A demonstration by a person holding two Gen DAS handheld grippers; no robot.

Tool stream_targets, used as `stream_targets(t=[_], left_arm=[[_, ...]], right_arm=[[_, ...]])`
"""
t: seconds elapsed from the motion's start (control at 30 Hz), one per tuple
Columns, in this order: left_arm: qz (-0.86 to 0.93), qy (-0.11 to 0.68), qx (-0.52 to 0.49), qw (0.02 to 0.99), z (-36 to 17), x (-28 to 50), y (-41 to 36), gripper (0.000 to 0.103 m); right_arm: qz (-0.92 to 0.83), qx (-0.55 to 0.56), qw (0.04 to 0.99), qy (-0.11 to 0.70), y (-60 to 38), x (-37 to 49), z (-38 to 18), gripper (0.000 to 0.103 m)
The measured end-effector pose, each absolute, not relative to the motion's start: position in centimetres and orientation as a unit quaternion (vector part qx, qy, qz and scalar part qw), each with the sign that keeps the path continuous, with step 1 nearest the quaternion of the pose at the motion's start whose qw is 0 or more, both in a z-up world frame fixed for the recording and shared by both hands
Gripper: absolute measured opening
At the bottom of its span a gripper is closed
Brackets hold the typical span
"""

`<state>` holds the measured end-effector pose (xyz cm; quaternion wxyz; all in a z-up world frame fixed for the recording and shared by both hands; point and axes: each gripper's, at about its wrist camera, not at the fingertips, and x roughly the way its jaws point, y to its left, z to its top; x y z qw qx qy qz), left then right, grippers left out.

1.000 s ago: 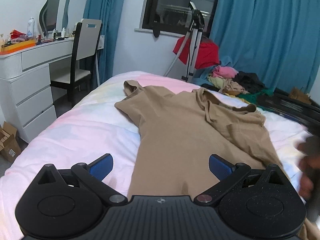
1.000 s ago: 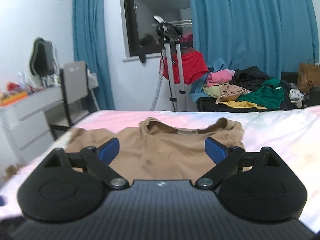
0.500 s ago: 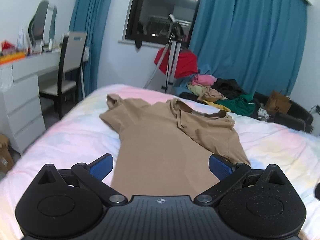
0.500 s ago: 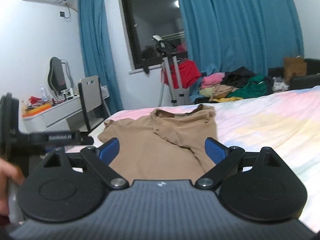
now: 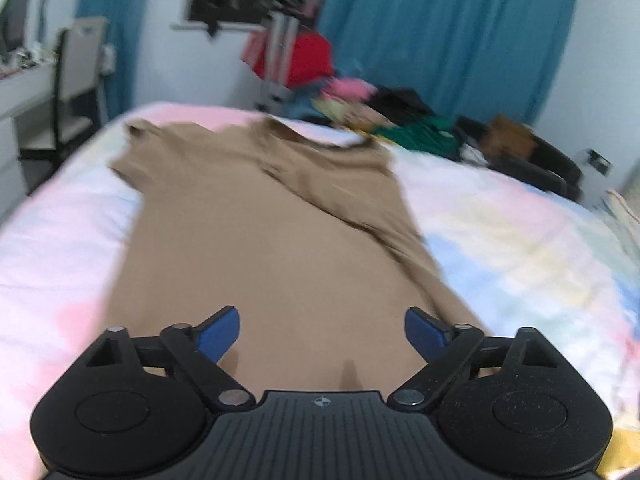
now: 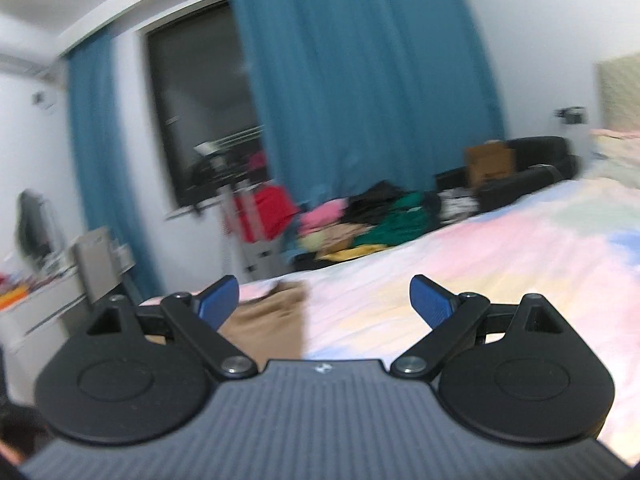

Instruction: Fold clothes

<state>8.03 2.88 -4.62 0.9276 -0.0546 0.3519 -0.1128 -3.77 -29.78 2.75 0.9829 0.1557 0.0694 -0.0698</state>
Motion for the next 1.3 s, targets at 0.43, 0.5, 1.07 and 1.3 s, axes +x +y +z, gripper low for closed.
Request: stream_targets(t=[0.43, 0.5, 1.07, 1.3], left_arm=[[-0.200, 0.448, -0.069, 0.869, -9.1, 7.8, -13.3, 0.051], [-0.209, 0.468, -0.066, 0.856, -10.4, 8.1, -14.6, 0.044], [-0.246, 0.509, -0.197, 0.801, -9.5, 9.4, -5.8, 0.002], [-0.208, 0.532, -0.209, 0.793, -10.0, 10.7, 2.0, 0.002]], right_arm=[[-0.133, 0.184, 0.973, 0.047, -34.5, -4.4, -0.1, 0.094], [-0.139, 0.178, 0.973, 0.044, -34.6, -4.4, -0.3, 0.094], [-0.117, 0.201, 0.970, 0.074, -35.0, -4.0, -1.4, 0.094], [-0.077, 0.197, 0.971, 0.116, -33.6, -2.7, -2.2, 0.094]])
